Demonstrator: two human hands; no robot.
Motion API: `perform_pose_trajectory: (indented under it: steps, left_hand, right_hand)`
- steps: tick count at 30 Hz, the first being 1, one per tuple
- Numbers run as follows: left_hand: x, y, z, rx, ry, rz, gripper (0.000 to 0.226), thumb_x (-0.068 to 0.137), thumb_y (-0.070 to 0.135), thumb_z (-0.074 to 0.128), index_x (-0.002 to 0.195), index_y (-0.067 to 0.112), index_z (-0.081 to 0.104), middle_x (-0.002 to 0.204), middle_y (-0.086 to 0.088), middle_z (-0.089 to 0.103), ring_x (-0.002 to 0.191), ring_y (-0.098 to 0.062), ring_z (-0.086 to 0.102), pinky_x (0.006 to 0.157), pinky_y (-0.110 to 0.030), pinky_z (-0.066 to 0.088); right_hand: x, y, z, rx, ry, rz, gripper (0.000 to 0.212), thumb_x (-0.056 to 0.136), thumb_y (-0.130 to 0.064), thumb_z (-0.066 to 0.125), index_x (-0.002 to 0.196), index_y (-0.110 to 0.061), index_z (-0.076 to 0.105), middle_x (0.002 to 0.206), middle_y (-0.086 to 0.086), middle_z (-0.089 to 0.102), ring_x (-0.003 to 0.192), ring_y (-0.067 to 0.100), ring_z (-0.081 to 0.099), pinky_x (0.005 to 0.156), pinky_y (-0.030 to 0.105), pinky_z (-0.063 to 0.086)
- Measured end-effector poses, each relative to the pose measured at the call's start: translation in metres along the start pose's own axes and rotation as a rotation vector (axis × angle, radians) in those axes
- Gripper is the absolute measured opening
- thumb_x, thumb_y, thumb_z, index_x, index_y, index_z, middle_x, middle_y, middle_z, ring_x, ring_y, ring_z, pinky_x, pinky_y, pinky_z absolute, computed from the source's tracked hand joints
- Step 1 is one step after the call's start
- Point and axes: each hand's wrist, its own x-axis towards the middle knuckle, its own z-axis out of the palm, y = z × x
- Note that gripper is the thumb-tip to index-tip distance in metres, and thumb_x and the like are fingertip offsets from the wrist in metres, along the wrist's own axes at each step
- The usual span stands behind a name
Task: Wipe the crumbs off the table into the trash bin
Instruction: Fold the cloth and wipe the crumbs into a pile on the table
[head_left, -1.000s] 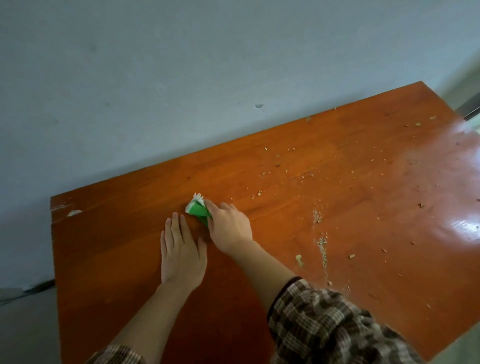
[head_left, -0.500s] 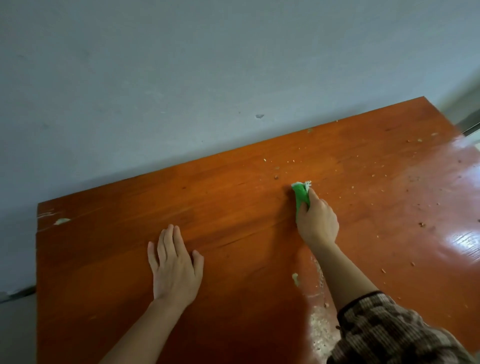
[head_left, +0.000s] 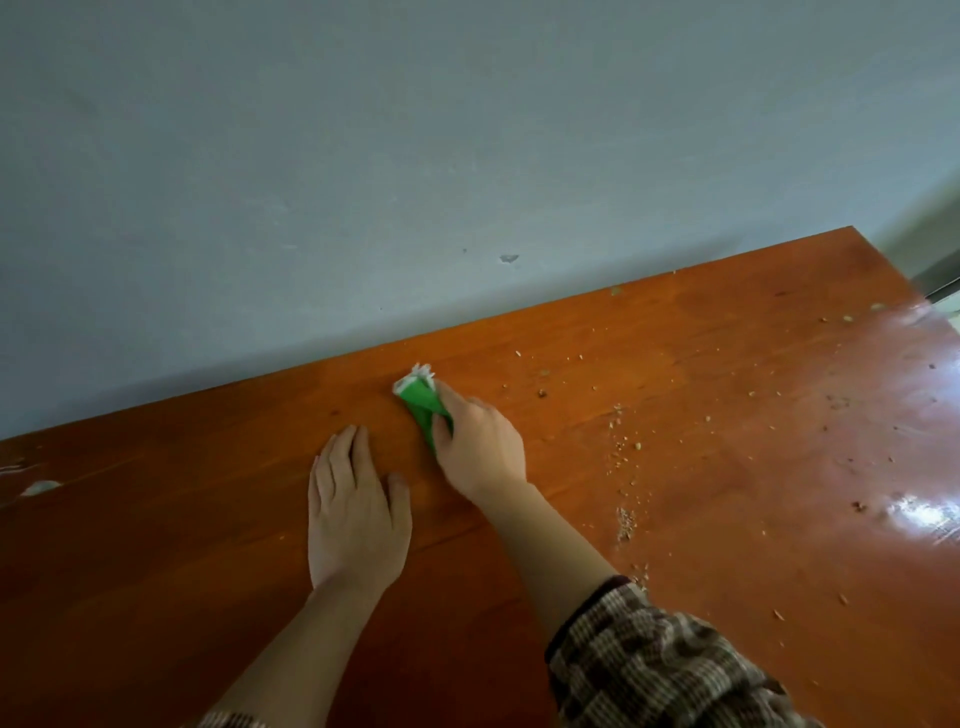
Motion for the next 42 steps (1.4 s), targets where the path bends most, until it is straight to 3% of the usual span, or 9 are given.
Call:
perform_pose_trajectory:
  steps: [6, 12, 15, 19, 23, 27, 32, 37, 42]
  left_hand:
    - [-0.002, -0.005, 0.001, -0.020, 0.008, 0.018, 0.058, 0.097, 0.034, 0.034, 0.147, 0.005, 0.028, 0.152, -0.010, 0.028, 0.142, -0.025, 0.021, 0.117, -0.042, 0.022]
    - [-0.001, -0.003, 0.000, -0.034, -0.002, 0.005, 0.057, 0.097, 0.033, 0.036, 0.147, 0.006, 0.029, 0.151, -0.011, 0.029, 0.142, -0.026, 0.024, 0.116, -0.043, 0.026]
    - [-0.001, -0.003, -0.001, -0.031, -0.005, 0.001, 0.058, 0.097, 0.033, 0.036, 0.147, 0.006, 0.029, 0.151, -0.011, 0.029, 0.142, -0.026, 0.023, 0.116, -0.043, 0.025]
    - [-0.001, -0.003, -0.002, -0.031, -0.019, -0.006, 0.059, 0.097, 0.035, 0.034, 0.148, 0.007, 0.027, 0.152, -0.010, 0.027, 0.142, -0.026, 0.021, 0.116, -0.042, 0.024]
    - [-0.001, -0.002, -0.002, -0.024, -0.026, -0.012, 0.059, 0.097, 0.035, 0.035, 0.148, 0.008, 0.026, 0.153, -0.009, 0.027, 0.142, -0.026, 0.021, 0.116, -0.042, 0.023]
    - [0.001, -0.002, -0.001, -0.005, -0.033, -0.030, 0.060, 0.096, 0.036, 0.036, 0.148, 0.009, 0.024, 0.153, -0.010, 0.027, 0.142, -0.026, 0.021, 0.116, -0.042, 0.022]
    - [0.002, -0.003, 0.000, 0.016, -0.015, -0.025, 0.059, 0.095, 0.034, 0.040, 0.146, 0.008, 0.027, 0.150, -0.012, 0.031, 0.139, -0.028, 0.025, 0.114, -0.045, 0.026]
    - [0.002, -0.004, 0.002, 0.004, 0.008, -0.019, 0.058, 0.094, 0.033, 0.041, 0.145, 0.007, 0.030, 0.149, -0.012, 0.033, 0.138, -0.028, 0.026, 0.113, -0.044, 0.026]
    - [0.001, -0.003, 0.000, -0.010, -0.011, -0.020, 0.059, 0.095, 0.034, 0.038, 0.147, 0.008, 0.027, 0.152, -0.009, 0.028, 0.141, -0.026, 0.022, 0.115, -0.043, 0.023]
  right_hand:
    - [0.002, 0.065, -0.029, 0.019, 0.159, 0.309, 0.045, 0.096, -0.027, 0.045, 0.141, -0.025, 0.039, 0.086, 0.001, 0.066, 0.072, 0.019, 0.065, 0.059, 0.036, 0.058]
    - [-0.013, 0.115, -0.070, -0.075, 0.245, 0.581, 0.035, 0.096, -0.025, 0.042, 0.130, -0.021, 0.051, 0.086, 0.004, 0.066, 0.075, 0.023, 0.063, 0.064, 0.036, 0.056]
    - [-0.020, 0.113, -0.087, 0.066, 0.283, 0.522, 0.021, 0.095, -0.021, 0.043, 0.105, -0.015, 0.061, 0.069, -0.001, 0.061, 0.057, 0.016, 0.057, 0.048, 0.025, 0.043]
    - [-0.020, 0.087, -0.091, 0.346, 0.305, 0.460, 0.021, 0.093, -0.018, 0.048, 0.076, -0.014, 0.059, 0.060, -0.003, 0.055, 0.049, 0.012, 0.047, 0.045, 0.021, 0.036]
    - [-0.003, 0.041, -0.065, 0.368, 0.119, 0.307, 0.014, 0.096, -0.017, 0.047, 0.100, -0.014, 0.061, 0.071, -0.007, 0.061, 0.053, 0.004, 0.056, 0.042, 0.016, 0.043]
    - [0.016, -0.005, -0.016, 0.292, -0.011, 0.122, 0.032, 0.096, -0.027, 0.046, 0.125, -0.018, 0.055, 0.087, -0.003, 0.068, 0.062, 0.010, 0.062, 0.044, 0.022, 0.043]
    - [0.039, -0.039, 0.018, 0.070, -0.026, -0.040, 0.043, 0.093, -0.029, 0.045, 0.136, -0.024, 0.046, 0.103, 0.007, 0.069, 0.087, 0.028, 0.064, 0.068, 0.039, 0.054]
    - [0.061, -0.032, 0.013, 0.042, 0.020, 0.000, 0.033, 0.095, -0.025, 0.043, 0.125, -0.018, 0.054, 0.103, 0.010, 0.067, 0.094, 0.033, 0.061, 0.065, 0.033, 0.041]
    - [0.066, 0.006, -0.014, 0.056, 0.153, 0.270, 0.027, 0.095, -0.024, 0.043, 0.117, -0.016, 0.057, 0.100, 0.009, 0.066, 0.092, 0.031, 0.061, 0.067, 0.032, 0.039]
